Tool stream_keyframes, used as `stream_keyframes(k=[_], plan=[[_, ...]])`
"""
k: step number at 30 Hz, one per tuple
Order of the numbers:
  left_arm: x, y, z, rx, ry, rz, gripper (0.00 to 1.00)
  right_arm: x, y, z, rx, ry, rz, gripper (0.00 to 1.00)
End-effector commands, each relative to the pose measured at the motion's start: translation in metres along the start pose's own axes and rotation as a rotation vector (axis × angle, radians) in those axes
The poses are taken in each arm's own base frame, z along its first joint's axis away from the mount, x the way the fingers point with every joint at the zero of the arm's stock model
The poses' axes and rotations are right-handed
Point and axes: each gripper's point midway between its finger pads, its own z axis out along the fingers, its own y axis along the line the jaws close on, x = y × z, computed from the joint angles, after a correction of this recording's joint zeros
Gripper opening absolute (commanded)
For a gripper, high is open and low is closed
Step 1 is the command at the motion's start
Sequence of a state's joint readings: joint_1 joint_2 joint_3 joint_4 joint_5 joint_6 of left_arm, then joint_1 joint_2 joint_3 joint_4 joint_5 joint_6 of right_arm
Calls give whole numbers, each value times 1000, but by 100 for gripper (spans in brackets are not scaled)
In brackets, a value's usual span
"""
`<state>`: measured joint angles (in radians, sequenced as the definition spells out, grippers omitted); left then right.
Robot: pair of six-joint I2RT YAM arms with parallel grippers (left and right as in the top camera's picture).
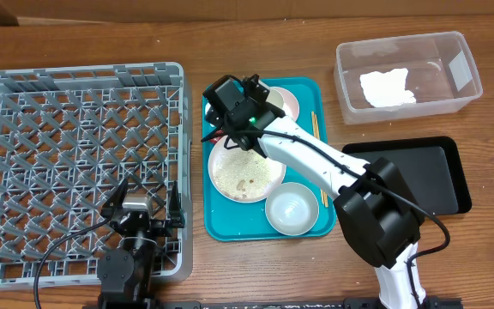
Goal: Sort waste into correct bins and load items into the dishwasher
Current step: 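Return the right gripper to the tray and grasp the red wrapper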
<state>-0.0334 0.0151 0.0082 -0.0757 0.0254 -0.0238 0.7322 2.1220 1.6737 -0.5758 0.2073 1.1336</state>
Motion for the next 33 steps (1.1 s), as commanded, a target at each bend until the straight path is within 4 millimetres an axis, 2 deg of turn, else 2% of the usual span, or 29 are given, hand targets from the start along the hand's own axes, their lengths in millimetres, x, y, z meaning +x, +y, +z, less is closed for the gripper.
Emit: stream_keyframes(k=[1, 4, 12, 21, 33], plan=[[0, -2, 0, 7, -4, -5, 100, -11, -2, 6, 14, -46, 45, 72], [0, -2, 0, 7, -3, -5, 100, -5, -10, 17, 38, -32, 74, 71], [0, -2, 0, 7, -4, -5, 100, 4, -13, 43, 34, -32, 75, 68], [0, -2, 0, 7, -4, -5, 100, -4, -9, 46, 19, -78, 77, 66], [0, -2, 0, 7, -4, -5, 100, 8, -24, 60, 64, -45, 64, 45]])
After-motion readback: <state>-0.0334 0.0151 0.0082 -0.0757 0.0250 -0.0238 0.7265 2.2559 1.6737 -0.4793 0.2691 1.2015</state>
